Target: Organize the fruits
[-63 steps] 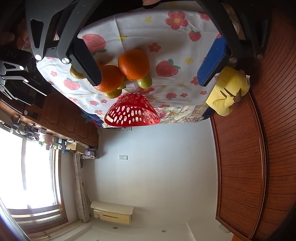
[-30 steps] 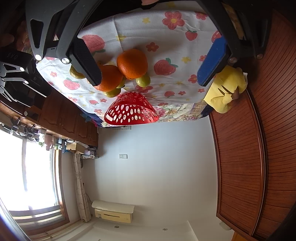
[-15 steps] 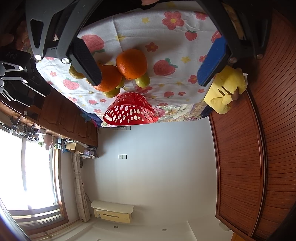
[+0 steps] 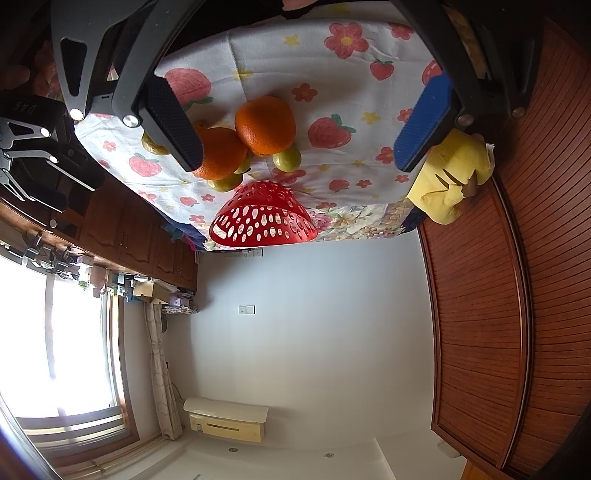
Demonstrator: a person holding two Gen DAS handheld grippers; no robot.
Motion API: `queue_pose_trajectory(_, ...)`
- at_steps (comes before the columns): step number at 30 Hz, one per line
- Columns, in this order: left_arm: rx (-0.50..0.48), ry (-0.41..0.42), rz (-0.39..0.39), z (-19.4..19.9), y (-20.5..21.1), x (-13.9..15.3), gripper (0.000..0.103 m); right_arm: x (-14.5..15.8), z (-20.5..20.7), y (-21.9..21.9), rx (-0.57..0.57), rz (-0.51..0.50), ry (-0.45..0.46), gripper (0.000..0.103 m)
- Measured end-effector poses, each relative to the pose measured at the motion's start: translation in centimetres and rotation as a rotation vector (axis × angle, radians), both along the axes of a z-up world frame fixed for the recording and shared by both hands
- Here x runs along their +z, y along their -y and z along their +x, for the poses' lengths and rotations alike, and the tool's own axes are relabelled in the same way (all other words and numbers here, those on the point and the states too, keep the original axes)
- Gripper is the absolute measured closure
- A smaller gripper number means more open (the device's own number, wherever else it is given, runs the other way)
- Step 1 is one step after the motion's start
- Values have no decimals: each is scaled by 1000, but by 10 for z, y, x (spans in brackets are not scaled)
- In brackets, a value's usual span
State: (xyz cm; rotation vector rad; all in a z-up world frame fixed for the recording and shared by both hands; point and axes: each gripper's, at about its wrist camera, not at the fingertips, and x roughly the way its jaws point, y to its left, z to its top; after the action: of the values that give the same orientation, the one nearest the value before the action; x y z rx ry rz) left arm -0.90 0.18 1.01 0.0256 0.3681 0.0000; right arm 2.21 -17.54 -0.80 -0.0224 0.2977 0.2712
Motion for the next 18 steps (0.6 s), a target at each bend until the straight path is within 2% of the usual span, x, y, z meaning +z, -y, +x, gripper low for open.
queue_pose_trajectory(18,-7,-2,2,-2,1,2,0,-1,-2,1,3,1,2,0)
